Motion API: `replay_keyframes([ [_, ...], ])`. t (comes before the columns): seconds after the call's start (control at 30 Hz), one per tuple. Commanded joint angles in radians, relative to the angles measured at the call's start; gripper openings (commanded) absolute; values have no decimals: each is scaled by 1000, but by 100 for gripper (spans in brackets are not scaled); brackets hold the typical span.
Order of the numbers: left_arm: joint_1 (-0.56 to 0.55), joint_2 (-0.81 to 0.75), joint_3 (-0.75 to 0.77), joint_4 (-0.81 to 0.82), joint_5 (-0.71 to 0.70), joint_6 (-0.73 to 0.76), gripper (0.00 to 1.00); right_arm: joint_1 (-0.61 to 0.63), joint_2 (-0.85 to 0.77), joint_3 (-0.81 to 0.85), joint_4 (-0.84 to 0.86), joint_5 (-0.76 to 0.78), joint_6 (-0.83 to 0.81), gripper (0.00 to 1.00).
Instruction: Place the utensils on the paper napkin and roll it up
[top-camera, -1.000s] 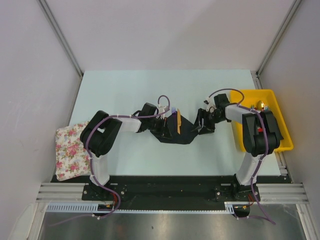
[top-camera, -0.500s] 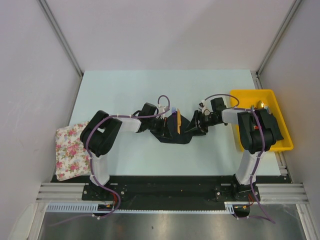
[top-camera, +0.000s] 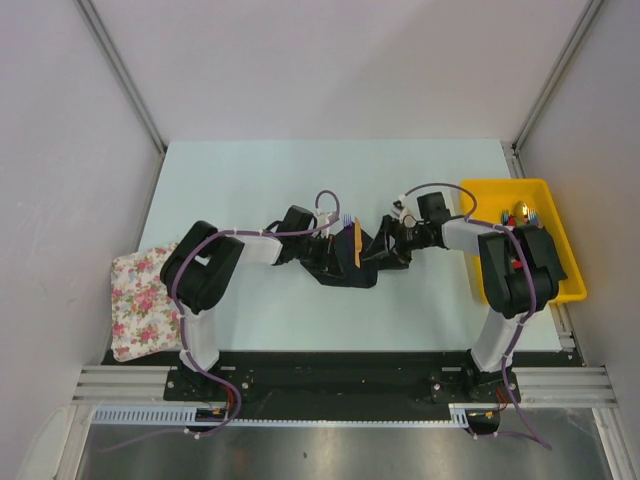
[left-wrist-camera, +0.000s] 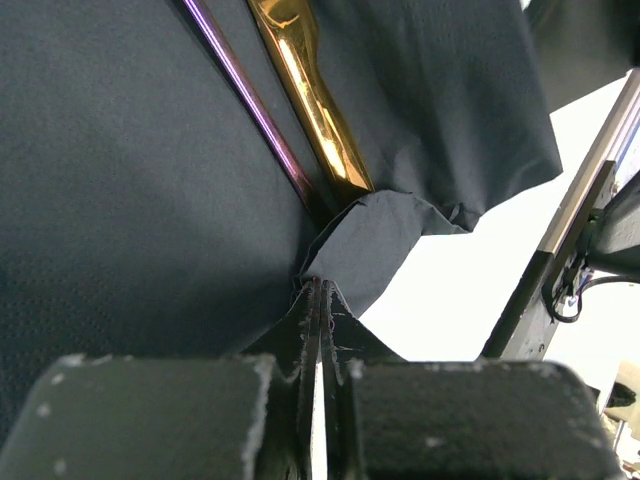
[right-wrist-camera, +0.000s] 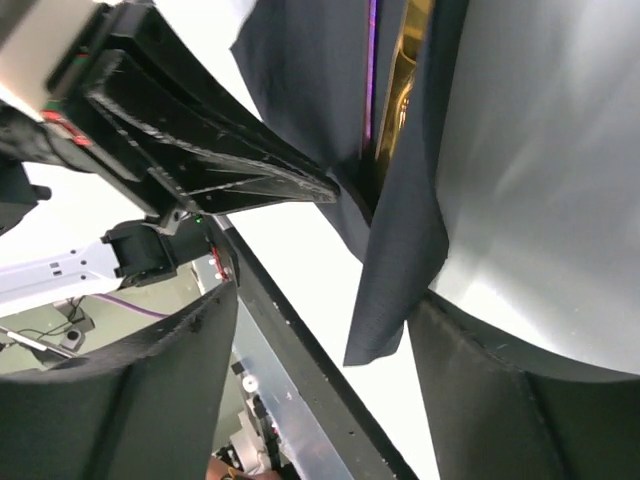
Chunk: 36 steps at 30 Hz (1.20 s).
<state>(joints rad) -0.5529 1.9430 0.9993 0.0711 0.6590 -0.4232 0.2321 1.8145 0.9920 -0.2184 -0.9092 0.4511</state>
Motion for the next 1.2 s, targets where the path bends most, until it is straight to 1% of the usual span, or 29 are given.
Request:
replay_keyframes([
  [0.0, 2, 27, 10, 6, -39, 1, 1, 6, 38, 23, -32, 0, 6, 76],
  [0.07, 4, 28, 9, 7, -38, 1, 1, 10, 57, 10, 3, -57, 41, 76],
  [0.23, 4, 28, 12, 7, -39, 1, 1, 24, 65, 11, 2, -79, 51, 74],
  [0.33, 2, 28, 10, 7, -38, 1, 1, 21, 63, 2, -6, -109, 58, 77],
  [0.4, 2, 28, 10, 9, -36, 0, 1, 9, 57, -1, -3, -120, 67, 83],
  [0.47, 4, 28, 9, 12, -38, -2, 1, -5, 43, -7, 34, -135, 95, 93],
  [0.53, 4, 28, 9, 13, -38, -2, 1, -20, 26, -27, 97, -142, 136, 96],
  [0.67, 2, 28, 7, 15, -35, -2, 1, -28, -1, -46, 165, -145, 175, 95],
  [0.73, 4, 27, 7, 15, -36, -2, 1, -31, -1, -61, 208, -163, 225, 94],
  [0.8, 4, 27, 9, 15, -36, 0, 1, -37, -9, -78, 299, -175, 274, 93],
  [1.03, 4, 25, 5, 18, -35, 0, 1, -50, -23, -93, 330, -174, 317, 94],
  [1.17, 2, 25, 2, 21, -33, -2, 1, -57, -35, -92, 340, -162, 307, 91],
])
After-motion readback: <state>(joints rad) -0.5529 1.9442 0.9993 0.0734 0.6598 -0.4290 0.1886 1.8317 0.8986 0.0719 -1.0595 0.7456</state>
